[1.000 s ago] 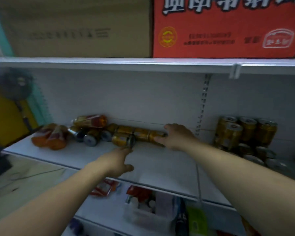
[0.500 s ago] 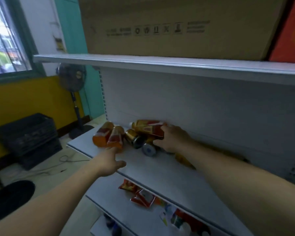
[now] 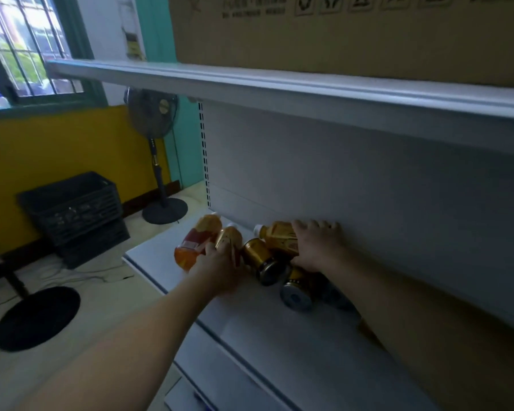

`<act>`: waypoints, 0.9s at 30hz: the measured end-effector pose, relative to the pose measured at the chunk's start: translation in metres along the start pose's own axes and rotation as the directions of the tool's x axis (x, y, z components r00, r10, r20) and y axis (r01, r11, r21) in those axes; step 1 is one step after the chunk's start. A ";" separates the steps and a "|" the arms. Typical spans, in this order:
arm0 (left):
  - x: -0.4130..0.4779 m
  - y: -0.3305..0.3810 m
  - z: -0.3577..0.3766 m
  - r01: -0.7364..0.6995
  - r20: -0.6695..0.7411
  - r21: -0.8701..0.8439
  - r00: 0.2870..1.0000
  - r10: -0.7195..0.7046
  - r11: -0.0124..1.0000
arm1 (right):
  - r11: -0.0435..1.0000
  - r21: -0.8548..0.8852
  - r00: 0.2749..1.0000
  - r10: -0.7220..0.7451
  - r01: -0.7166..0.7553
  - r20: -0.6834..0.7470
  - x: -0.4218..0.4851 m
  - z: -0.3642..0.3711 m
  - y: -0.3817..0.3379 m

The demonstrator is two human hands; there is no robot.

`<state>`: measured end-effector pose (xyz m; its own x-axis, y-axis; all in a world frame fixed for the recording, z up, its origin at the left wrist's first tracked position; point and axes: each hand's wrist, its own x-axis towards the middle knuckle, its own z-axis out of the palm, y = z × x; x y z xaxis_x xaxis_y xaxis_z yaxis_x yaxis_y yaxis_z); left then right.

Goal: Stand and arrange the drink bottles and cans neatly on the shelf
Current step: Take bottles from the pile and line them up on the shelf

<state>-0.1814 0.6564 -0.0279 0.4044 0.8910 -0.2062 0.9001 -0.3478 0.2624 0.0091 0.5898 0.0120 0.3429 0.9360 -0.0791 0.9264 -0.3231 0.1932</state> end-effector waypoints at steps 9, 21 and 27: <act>0.007 -0.027 0.003 0.080 0.168 -0.073 0.984 -0.067 0.994 | 0.876 0.461 0.950 0.250 -0.141 -0.185 -0.034 0.001 0.009; -0.068 -0.050 -0.006 -0.120 -0.021 -0.857 0.980 0.198 0.502 | -0.063 0.998 0.797 0.603 0.002 0.036 -0.144 -0.004 -0.039; -0.130 -0.010 -0.021 0.000 0.062 -0.992 0.877 0.476 0.130 | -0.275 0.948 0.669 0.736 0.161 0.100 -0.220 -0.007 -0.046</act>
<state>-0.2464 0.5499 0.0160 0.7933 0.5979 -0.1146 -0.0440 0.2440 0.9688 -0.1098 0.3994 0.0275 0.9272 0.3744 -0.0087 -0.0527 0.1073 -0.9928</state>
